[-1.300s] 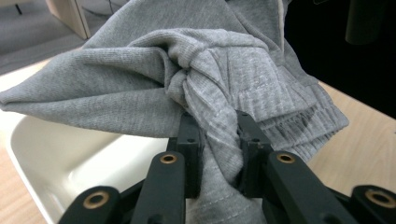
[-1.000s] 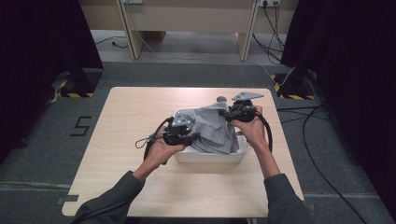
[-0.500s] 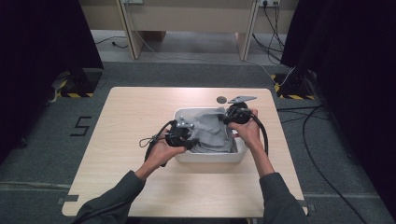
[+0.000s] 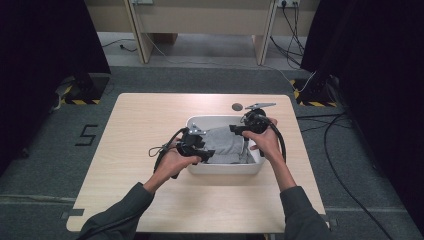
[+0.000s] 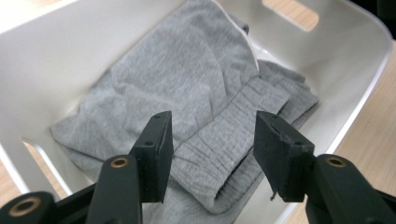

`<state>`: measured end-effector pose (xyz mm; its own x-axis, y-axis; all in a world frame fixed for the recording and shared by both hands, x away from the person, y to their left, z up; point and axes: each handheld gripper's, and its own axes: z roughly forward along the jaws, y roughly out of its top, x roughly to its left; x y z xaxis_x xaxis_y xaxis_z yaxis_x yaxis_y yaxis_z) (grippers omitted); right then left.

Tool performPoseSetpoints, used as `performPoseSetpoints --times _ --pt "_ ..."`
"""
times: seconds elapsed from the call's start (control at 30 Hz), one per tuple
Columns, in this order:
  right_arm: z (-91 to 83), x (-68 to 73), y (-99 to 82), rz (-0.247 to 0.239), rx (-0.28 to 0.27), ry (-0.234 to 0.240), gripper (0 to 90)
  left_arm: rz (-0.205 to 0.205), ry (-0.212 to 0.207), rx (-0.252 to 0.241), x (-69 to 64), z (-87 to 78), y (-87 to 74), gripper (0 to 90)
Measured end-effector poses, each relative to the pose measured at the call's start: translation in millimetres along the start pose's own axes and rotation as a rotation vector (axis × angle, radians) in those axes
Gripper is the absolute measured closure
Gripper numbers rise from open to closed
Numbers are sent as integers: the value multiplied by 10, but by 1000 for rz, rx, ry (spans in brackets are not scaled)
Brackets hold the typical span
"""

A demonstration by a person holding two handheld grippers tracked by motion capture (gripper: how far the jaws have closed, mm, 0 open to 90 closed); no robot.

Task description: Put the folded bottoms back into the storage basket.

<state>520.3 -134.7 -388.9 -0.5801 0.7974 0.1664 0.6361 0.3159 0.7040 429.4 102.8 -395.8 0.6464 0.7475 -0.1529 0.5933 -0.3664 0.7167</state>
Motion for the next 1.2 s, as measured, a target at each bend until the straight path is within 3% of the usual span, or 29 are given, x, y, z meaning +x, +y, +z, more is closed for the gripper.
performPoseSetpoints --times 0.3,0.67,1.2 --pt "-91 74 -55 -7 -29 16 299 -4 3 -30 4 -92 -31 417" --pt "-329 224 -118 -63 -72 32 299 5 -11 -67 -57 -271 -92 352" --pt "-506 238 -294 -75 -112 49 303 -11 -57 -121 -121 -461 -191 326"
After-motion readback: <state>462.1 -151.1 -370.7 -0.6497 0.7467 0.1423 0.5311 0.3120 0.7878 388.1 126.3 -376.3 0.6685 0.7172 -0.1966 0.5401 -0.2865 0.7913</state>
